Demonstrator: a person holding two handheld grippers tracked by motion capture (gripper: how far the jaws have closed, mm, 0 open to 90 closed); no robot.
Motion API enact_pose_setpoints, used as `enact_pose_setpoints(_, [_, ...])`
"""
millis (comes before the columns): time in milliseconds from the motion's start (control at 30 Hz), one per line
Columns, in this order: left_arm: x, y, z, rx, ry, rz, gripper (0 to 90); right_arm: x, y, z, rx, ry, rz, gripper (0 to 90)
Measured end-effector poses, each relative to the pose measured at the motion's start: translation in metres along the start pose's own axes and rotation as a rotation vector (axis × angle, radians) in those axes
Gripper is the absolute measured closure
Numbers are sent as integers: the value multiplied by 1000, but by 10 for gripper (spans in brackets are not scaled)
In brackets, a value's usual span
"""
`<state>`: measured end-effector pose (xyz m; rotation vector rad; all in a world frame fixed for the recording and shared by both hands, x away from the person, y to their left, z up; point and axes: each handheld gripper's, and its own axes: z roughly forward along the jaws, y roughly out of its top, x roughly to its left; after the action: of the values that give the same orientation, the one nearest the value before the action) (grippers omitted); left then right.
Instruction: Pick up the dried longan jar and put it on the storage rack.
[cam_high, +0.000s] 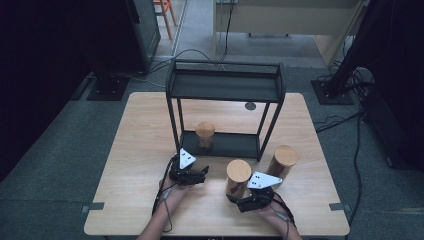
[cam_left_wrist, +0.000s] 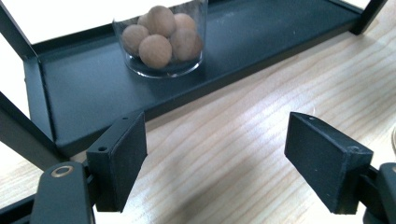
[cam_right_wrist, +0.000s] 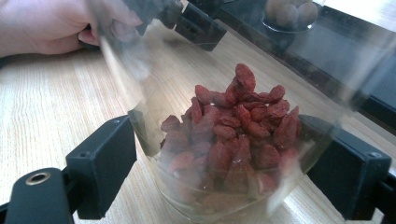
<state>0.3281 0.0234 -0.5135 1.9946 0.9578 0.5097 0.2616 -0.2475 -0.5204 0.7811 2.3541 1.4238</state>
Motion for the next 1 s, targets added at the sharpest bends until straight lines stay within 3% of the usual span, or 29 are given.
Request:
enact_pose_setpoints(167, [2,-3,1,8,-3,-7,214,0,0,0,1,-1,-3,137])
enact_pose_setpoints(467, [-6,-8,-3,11,9,48,214,1,0,0,2,0,-4,137])
enact_pose_setpoints(833, [-7,-10,-6,24,19,63,214,0,0,0,-2,2,3,137])
enact_pose_setpoints(1000, [-6,-11,-7,27,16,49,214,0,0,0,-3,2,2,137])
